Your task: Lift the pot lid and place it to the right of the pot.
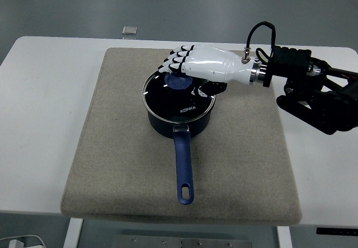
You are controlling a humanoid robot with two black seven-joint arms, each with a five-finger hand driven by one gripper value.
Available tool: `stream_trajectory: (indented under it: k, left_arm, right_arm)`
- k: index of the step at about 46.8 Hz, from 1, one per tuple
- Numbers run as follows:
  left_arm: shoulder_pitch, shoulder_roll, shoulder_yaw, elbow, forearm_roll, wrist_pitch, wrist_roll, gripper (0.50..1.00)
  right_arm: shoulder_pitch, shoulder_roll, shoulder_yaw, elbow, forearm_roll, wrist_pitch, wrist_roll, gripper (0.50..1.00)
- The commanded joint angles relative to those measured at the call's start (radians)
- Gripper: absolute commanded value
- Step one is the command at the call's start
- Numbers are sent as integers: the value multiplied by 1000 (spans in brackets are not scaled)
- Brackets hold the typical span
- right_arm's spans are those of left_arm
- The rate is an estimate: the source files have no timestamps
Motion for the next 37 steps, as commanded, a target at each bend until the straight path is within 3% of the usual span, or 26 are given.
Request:
stream_trajectory:
  k: [1, 4, 6, 10, 15, 17, 19, 37]
  left_arm:
    - [1, 0, 0, 0, 0, 0, 0, 1000]
    - [-1, 0, 0, 0, 0, 0, 0, 1000]
    - [-1, 0, 0, 0, 0, 0, 0, 1000]
    - [1, 0, 0, 0, 0, 0, 0, 1000]
    - [-1, 0, 0, 0, 0, 0, 0, 1000]
    - [1, 0, 0, 0, 0, 0, 0, 1000]
    - [1, 0, 0, 0, 0, 0, 0, 1000]
    - [-1, 0, 0, 0, 0, 0, 0, 1000]
  right_arm:
    - [1, 0, -2, -3, 0, 0, 0, 870]
    - [4, -1, -14, -3, 0, 1, 0, 852]
    - [4, -1, -20, -3, 0, 1, 0, 803]
    - [6, -1, -25, -12, -1, 0, 0, 756]
    - [7, -3, -26, -22, -5, 1, 0, 633]
    - [7, -3, -26, -26, -6, 1, 0, 550]
    - [7, -3, -28, -26, -6, 5, 0, 500]
    - [12, -3, -28, -26, -8, 32, 0, 500]
